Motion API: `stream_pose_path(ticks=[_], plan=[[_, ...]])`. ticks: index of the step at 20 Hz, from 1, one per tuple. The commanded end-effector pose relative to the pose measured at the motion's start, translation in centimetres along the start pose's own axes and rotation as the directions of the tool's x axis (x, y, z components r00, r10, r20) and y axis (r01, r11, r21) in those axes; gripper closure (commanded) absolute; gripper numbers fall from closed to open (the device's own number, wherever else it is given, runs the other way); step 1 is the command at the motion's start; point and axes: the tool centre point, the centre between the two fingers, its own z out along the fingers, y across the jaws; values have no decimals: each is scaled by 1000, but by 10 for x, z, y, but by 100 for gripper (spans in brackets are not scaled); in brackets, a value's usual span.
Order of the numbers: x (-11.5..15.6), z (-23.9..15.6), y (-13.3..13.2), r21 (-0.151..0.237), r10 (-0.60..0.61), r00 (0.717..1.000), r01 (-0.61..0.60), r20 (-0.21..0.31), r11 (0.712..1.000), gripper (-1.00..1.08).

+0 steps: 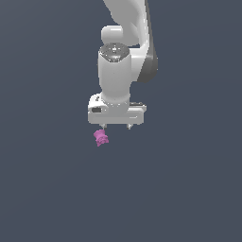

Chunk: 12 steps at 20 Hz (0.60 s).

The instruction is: Pick up the object and move it to a goal position.

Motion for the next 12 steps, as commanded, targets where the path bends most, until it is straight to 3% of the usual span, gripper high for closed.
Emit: stream_pose_path(ticks=[1,12], plan=[[0,0,0,0,0,1000,0,0,1000,-92],[11,-26,24,-2,34,998,-35,-62,999,-92]])
